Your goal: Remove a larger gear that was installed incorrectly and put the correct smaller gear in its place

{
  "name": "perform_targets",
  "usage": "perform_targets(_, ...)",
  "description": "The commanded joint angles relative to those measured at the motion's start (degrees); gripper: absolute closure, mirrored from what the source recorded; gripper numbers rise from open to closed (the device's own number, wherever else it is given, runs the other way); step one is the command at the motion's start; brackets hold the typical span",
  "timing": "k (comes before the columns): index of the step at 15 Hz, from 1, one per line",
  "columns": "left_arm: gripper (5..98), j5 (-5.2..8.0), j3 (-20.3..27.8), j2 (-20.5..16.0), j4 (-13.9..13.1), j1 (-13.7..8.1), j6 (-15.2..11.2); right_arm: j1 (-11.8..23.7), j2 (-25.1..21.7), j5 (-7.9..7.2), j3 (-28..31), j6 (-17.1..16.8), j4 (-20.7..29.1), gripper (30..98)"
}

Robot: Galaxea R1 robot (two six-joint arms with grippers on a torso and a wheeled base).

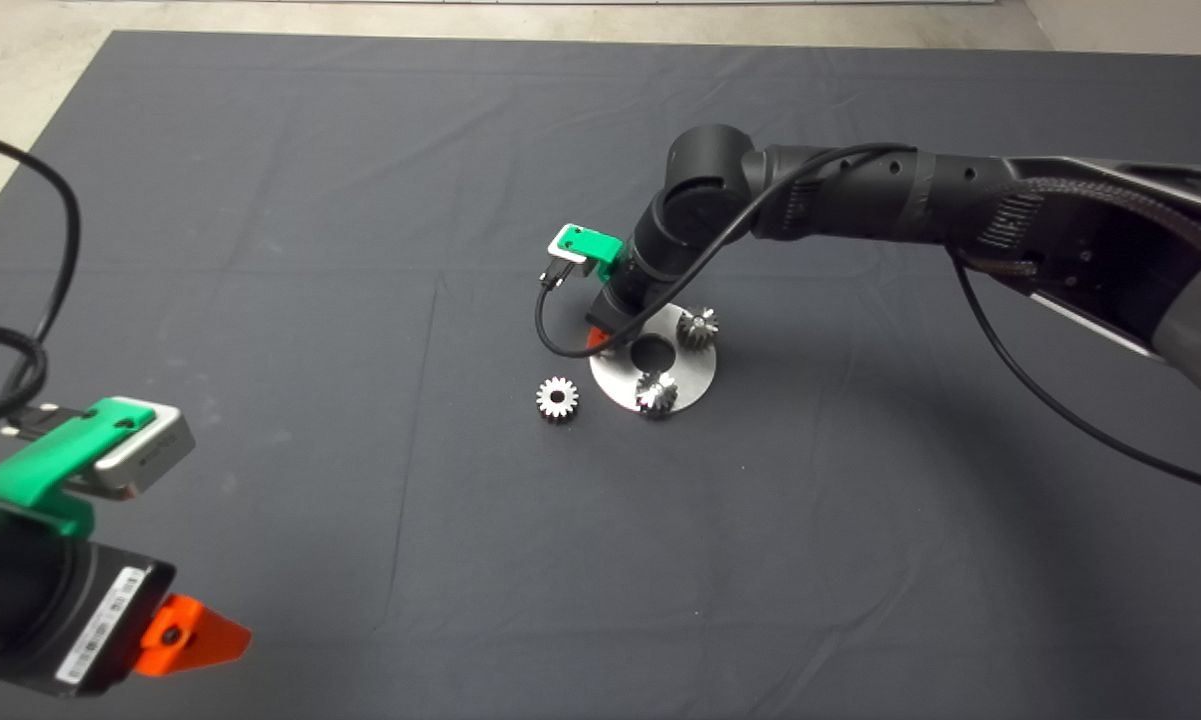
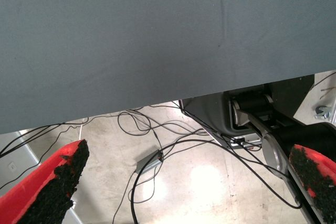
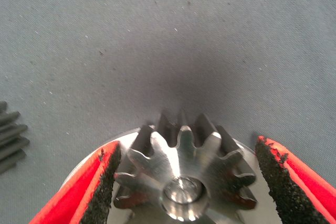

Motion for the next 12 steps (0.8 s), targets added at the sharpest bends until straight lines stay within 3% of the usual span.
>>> perform_targets(1, 5.5, 2.76, 1.04, -0.17, -1.23, -0.67, 0.11, 1.52, 0.10, -0.16, 0.09, 0.42, -1.75, 61.5)
perform_targets(3, 5.5, 2.74, 1.04, -0.16, -1.23, -0.67, 0.11, 1.52, 0.10, -0.18, 0.09, 0.60, -1.75, 66.9)
perform_targets(12, 5.5, 2.74, 1.04, -0.16, -1.23, -0.67, 0.11, 1.70, 0.24, -0.42, 0.44, 2.09, -1.75, 75.6)
